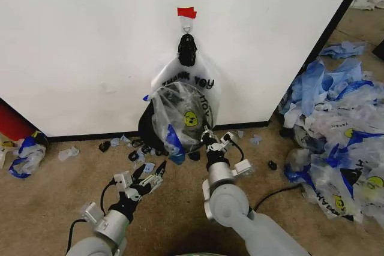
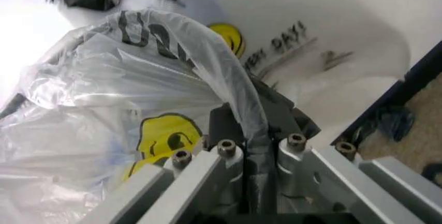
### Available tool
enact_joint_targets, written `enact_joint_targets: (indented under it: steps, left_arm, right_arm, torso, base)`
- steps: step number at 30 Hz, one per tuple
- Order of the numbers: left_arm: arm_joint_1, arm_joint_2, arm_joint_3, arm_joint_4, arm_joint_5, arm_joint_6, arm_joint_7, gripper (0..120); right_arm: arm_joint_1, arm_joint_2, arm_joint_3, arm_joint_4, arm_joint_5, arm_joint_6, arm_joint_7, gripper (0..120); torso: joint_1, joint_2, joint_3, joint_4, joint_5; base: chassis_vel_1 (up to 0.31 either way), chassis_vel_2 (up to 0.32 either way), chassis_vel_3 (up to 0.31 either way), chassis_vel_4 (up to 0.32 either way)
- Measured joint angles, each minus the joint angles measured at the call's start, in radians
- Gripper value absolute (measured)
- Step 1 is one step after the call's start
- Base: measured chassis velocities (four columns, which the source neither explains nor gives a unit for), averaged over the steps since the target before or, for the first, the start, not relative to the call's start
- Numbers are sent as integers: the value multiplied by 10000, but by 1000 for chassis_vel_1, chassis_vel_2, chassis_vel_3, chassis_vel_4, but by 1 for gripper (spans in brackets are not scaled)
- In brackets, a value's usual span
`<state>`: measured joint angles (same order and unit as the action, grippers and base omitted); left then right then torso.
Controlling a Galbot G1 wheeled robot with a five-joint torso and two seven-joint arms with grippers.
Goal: Pick up the garbage bag from the wall and place it over the trash bin.
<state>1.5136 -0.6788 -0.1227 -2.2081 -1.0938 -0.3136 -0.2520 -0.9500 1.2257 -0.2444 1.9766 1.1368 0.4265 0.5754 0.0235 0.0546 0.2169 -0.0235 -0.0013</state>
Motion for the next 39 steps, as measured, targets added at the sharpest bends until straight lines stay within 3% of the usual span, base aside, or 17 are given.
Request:
enact_joint_targets:
  steps: [10, 16, 39]
  left_arm:
    - [127, -257, -41, -248, -91, -121, 617, 100]
    - [699, 17, -98, -354, -97, -335, 1642, 100]
    - [148, -442, 802, 295, 498, -499, 2144, 100]
  right_arm:
    - [-45, 93, -273, -203, -181, -140, 0, 0]
    - [-9, -25, -131, -522, -239, -258, -31, 0]
    - [-22, -240, -162, -319, -68, -637, -144, 0]
  torso:
    - [0, 0, 0, -3, 1]
    - [0, 0, 0, -1, 1]
    - [0, 0, 0, -1, 1]
  base:
    - [0, 0, 0, 0]
    - [0, 0, 0, 0]
    - [0, 0, 0, 0]
